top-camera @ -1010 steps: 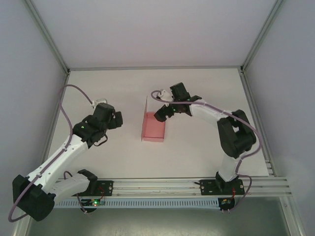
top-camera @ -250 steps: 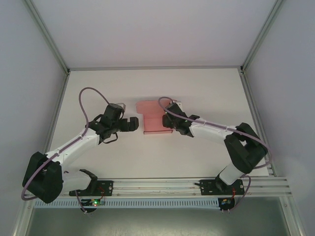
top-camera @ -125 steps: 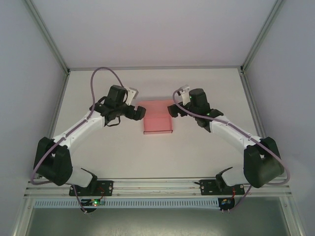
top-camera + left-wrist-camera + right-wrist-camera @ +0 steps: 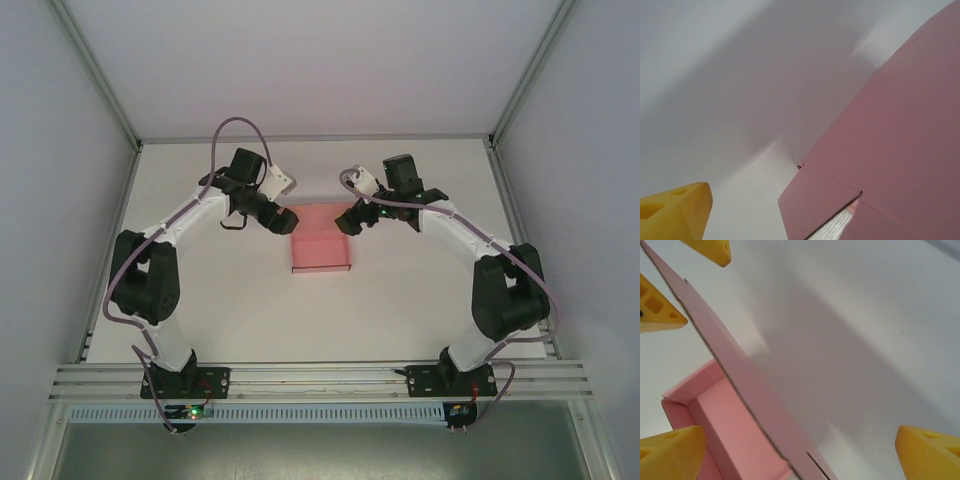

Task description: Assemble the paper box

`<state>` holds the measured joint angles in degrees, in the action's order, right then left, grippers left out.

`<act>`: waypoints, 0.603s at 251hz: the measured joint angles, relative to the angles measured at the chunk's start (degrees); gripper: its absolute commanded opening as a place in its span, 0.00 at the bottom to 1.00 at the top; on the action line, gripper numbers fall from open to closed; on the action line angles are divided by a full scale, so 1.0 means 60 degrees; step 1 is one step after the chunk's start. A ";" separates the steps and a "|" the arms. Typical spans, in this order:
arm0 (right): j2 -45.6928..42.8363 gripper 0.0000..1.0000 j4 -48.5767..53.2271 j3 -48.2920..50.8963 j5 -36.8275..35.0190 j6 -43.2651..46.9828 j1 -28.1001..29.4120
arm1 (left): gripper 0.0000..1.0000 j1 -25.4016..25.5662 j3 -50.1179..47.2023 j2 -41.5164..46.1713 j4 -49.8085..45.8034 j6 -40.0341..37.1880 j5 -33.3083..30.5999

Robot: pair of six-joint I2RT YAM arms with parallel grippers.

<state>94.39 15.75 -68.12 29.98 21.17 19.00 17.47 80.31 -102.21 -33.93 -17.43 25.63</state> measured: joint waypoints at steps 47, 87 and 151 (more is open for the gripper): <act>0.0772 0.88 0.0699 -0.0594 0.0066 0.0382 -0.0025 | 0.73 -0.0018 0.0069 -0.0200 -0.0266 -0.0361 0.0229; 0.1075 0.74 0.0969 -0.0780 0.0051 0.0532 -0.0025 | 0.54 -0.0022 0.0069 -0.0204 -0.0288 -0.0488 0.0233; 0.1279 0.61 0.1246 -0.1053 -0.0113 0.0535 -0.0029 | 0.46 -0.0022 0.0178 -0.0251 -0.0324 -0.0532 0.0306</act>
<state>102.06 23.22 -74.43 29.30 24.38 18.83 17.34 81.38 -103.72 -35.88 -20.62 27.46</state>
